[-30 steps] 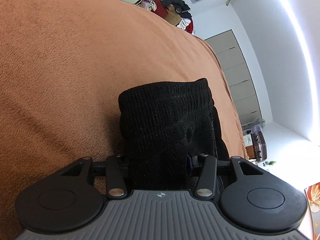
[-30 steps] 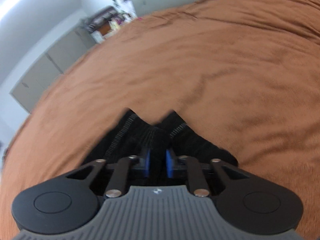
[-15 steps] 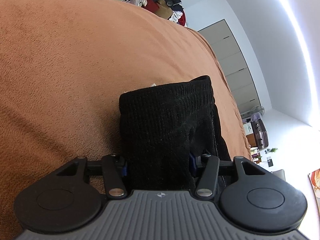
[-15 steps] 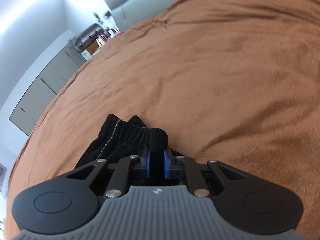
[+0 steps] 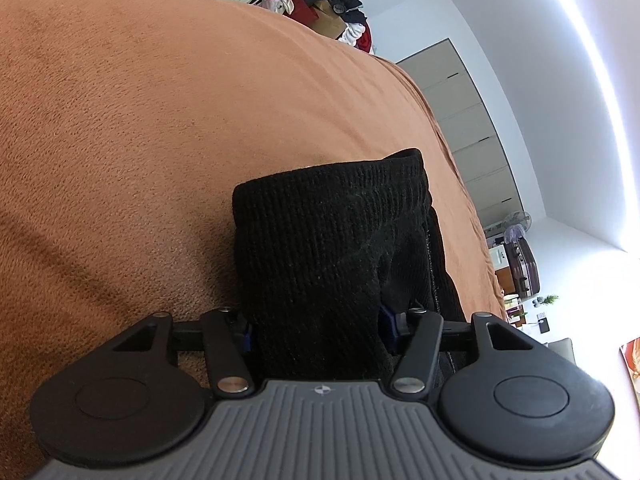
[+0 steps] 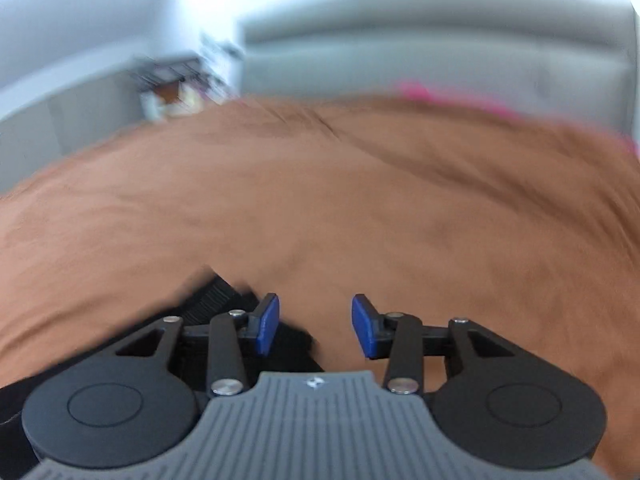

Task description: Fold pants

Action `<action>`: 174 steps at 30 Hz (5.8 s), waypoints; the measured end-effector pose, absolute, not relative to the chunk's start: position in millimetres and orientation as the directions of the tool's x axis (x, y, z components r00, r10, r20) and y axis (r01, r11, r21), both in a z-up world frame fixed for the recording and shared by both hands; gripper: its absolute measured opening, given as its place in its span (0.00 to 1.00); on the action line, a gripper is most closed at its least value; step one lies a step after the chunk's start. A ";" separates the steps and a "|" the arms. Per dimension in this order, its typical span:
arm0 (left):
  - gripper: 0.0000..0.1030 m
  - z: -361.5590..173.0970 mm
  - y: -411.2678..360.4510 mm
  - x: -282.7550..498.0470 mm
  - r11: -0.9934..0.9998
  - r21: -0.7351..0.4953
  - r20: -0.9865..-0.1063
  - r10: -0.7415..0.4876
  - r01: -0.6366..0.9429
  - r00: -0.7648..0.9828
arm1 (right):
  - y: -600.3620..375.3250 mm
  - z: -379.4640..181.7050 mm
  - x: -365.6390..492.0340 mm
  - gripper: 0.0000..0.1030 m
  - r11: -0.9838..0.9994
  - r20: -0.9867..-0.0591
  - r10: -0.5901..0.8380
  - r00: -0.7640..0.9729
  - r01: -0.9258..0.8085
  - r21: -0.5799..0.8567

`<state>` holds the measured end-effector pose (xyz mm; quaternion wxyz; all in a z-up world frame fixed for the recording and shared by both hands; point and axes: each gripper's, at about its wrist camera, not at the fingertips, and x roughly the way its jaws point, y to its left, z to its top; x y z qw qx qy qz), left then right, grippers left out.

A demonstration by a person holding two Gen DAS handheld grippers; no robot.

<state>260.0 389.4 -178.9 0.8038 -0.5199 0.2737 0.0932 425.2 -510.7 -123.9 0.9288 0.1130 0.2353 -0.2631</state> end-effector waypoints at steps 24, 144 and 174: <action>0.66 -173.8 382.3 252.6 0.441 -0.784 -0.536 -0.125 -0.437 0.835 | -561.4 -160.5 379.5 0.25 0.738 -0.570 -0.139 0.810 0.469 0.486; 0.80 -112.9 132.8 294.3 0.730 -0.669 -0.484 -0.571 0.140 0.664 | -275.4 -158.2 415.3 0.12 0.875 -0.574 0.427 0.698 -0.480 0.067; 0.88 -181.7 363.9 216.8 0.439 -0.828 -0.411 -0.054 -0.348 0.910 | 8.7 -142.7 293.2 0.26 0.723 -0.555 0.577 0.600 -0.691 0.005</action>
